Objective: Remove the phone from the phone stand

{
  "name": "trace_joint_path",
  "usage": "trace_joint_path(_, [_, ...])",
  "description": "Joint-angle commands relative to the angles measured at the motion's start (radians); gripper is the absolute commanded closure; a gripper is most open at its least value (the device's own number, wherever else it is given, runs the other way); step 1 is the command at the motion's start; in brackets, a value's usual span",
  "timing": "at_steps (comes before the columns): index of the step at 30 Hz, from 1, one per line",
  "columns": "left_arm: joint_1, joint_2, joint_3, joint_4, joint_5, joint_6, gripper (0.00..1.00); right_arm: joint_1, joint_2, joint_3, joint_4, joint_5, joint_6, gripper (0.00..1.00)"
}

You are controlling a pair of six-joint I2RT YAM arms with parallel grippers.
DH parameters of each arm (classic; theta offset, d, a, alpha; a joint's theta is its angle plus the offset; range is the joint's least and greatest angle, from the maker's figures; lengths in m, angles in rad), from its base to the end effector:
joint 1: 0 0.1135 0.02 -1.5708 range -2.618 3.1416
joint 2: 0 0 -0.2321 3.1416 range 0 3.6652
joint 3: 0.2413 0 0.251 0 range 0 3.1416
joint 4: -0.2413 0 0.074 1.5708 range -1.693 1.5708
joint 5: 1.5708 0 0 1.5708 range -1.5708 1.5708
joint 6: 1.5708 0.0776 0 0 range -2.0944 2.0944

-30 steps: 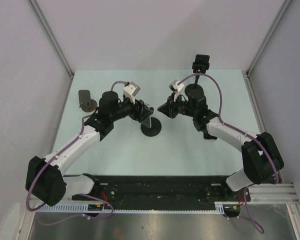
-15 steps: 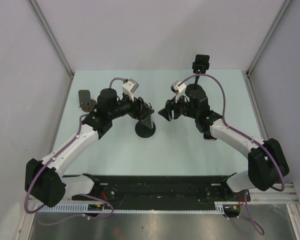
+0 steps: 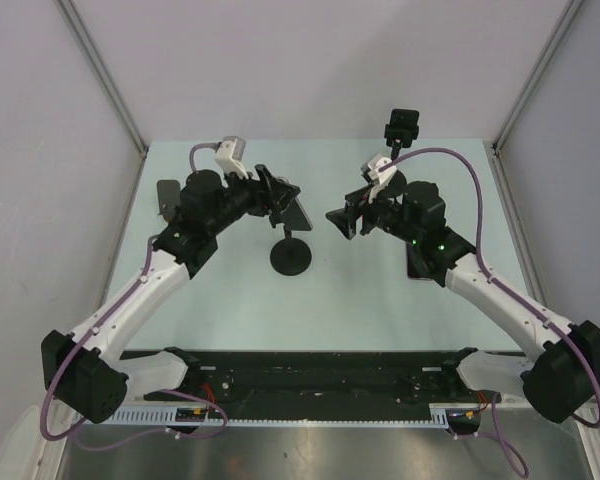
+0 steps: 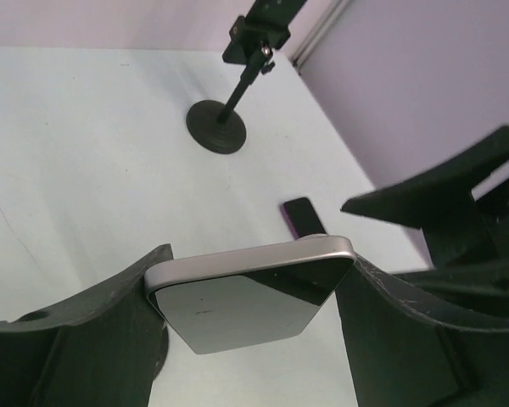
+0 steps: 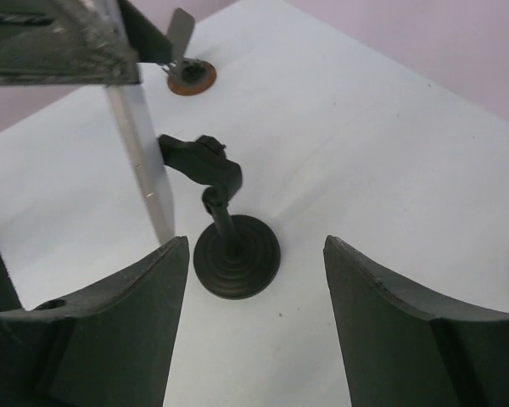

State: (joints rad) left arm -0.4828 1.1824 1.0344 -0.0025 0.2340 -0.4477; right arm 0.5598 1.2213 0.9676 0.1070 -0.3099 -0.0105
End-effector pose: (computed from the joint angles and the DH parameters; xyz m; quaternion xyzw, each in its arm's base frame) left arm 0.2838 -0.1691 0.3293 0.0893 0.7516 -0.3696 0.5390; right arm 0.2737 0.1994 0.3068 -0.3072 0.6894 0.2875 0.5897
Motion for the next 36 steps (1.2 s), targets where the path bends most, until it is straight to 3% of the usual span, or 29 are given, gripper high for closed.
trace_joint_path(1, [0.004, -0.061, 0.075, 0.068, -0.099, -0.239, 1.0, 0.02, -0.063, 0.025, 0.011, -0.067, -0.013, 0.29])
trace_joint_path(9, [0.004, -0.027, 0.128, 0.07, 0.011, -0.397, 1.0, 0.052, -0.052, 0.025, 0.048, -0.153, 0.006, 0.27])
trace_joint_path(22, [-0.023, -0.007, 0.128, 0.076, 0.062, -0.41, 1.0, 0.083, 0.04, 0.028, 0.247, -0.195, 0.101, 0.33])
trace_joint_path(28, [-0.028, -0.021, 0.116, 0.081, 0.068, -0.393, 1.0, 0.084, 0.072, 0.045, 0.278, -0.218, 0.138, 0.51])
trace_joint_path(33, [-0.028, -0.036, 0.099, 0.091, 0.064, -0.355, 1.0, 0.084, 0.063, 0.052, 0.258, -0.222, 0.145, 0.84])
trace_joint_path(35, [-0.028, -0.041, 0.096, 0.093, 0.053, -0.321, 0.94, 0.081, 0.053, 0.052, 0.238, -0.224, 0.147, 1.0])
trace_joint_path(36, [-0.028, -0.049, 0.095, 0.093, 0.047, -0.309, 0.88, 0.08, 0.041, 0.052, 0.229, -0.225, 0.149, 1.0])
